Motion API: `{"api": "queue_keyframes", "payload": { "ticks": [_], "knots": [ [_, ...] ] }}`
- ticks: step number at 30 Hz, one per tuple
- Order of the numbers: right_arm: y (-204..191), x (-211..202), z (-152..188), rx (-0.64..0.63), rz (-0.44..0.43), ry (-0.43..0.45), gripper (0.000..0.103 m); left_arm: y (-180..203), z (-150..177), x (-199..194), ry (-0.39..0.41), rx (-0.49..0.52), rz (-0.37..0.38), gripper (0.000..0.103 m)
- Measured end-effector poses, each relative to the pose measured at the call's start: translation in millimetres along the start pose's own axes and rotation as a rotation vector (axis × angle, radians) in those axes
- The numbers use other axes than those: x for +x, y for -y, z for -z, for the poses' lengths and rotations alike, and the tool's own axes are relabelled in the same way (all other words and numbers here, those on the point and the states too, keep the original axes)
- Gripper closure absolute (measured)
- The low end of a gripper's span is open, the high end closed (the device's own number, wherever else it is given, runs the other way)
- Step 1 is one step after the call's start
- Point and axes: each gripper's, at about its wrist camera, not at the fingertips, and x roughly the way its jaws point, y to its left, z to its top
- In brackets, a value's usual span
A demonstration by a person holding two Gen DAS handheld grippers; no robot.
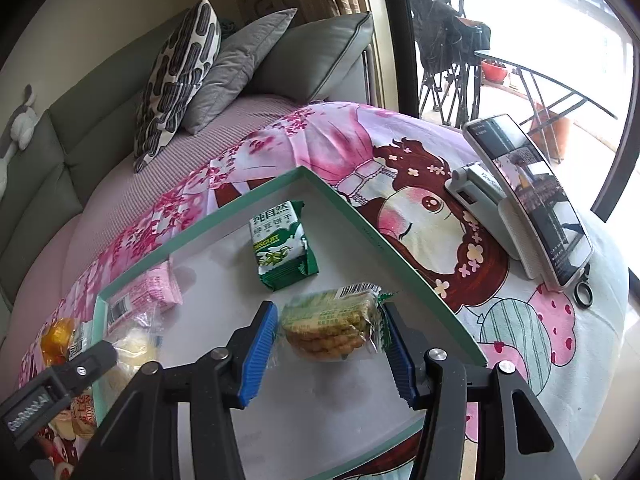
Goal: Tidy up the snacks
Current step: 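Carry the bun pack and biscuit pack into the tray and release both, then withdraw both tools from the tray back toward the snack pile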
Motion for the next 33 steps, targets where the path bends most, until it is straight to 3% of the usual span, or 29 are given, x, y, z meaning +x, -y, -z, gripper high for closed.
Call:
{"api": "queue_keyframes", "payload": {
  "ticks": [2,4,16,23,26,28,33],
  "knots": [
    [-4,-1,0,-0.019,-0.008,-0.004,0.043,-5,1,-8,0.012,-0.006,-0.019,0.029],
    [-10,-2,1,-0.037,-0.023,-0.008,0.033,-11,2,-14,0.022,-0.016,-0.045,0.026],
    [-68,-10,25,-0.216,-0.139,-0.052,0.027,-83,24,-35,0.032,-0.168,-0.248,0.022],
    [-89,-17,36,-0.279,-0.166,-0.055,0.025,-112,43,-40,0.017,-0.215,-0.291,0.016],
    [-93,-20,40,-0.290,-0.181,-0.046,0.012,-121,49,-41,0.021,-0.248,-0.293,0.007],
    [-96,-21,41,-0.297,-0.187,-0.043,0.005,-125,52,-41,0.029,-0.267,-0.297,0.007],
    [-101,-23,44,-0.315,-0.197,-0.039,0.000,-127,53,-43,0.037,-0.258,-0.310,0.003]
  ]
}}
